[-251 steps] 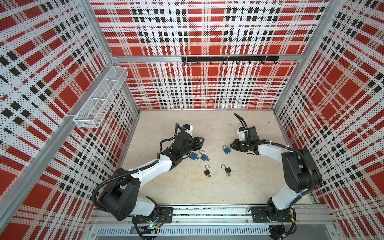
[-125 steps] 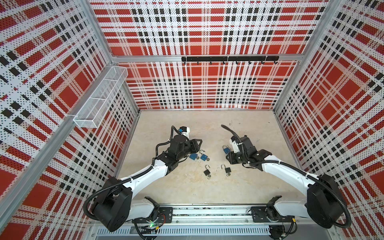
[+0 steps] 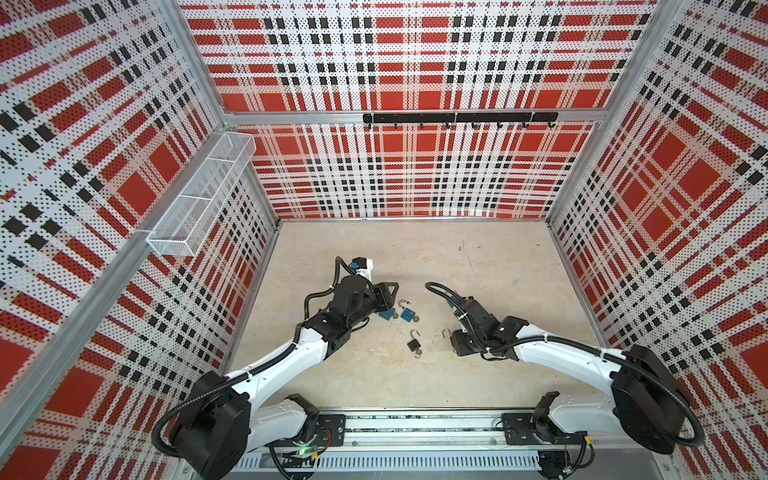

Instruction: Lock with the key

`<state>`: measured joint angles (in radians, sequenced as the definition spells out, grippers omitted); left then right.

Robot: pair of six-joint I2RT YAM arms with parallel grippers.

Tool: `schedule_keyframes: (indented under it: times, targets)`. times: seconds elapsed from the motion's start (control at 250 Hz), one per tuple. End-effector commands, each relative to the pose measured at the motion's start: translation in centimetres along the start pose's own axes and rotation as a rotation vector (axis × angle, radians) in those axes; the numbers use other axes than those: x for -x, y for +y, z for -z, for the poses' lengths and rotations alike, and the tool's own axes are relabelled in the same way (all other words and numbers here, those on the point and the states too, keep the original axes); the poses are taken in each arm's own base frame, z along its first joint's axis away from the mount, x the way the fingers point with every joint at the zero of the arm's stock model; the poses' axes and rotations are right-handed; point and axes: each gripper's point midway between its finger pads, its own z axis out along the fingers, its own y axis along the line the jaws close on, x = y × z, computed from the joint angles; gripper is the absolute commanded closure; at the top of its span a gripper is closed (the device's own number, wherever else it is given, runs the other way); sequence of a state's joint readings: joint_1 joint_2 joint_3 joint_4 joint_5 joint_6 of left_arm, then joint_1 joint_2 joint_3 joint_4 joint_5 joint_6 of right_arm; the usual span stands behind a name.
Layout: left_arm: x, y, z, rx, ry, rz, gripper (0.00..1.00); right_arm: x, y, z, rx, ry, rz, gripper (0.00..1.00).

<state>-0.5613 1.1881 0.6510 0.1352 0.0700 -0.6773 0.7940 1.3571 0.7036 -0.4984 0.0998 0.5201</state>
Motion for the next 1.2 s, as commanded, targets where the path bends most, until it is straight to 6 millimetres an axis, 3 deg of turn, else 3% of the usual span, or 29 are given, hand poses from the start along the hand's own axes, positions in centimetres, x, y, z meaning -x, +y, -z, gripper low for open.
schedule_keyframes:
  times: [0.0, 1.193]
  targets:
    - [0.3, 0.7, 0.3, 0.022, -0.017, 0.014, 0.56, 1.4, 0.5, -0.7, -0.033, -0.03, -0.003, 0.59]
    - [0.3, 2.3, 0.4, 0.057, -0.023, 0.033, 0.55, 1.8, 0.1, -3.5, -0.125, -0.001, 0.043, 0.58]
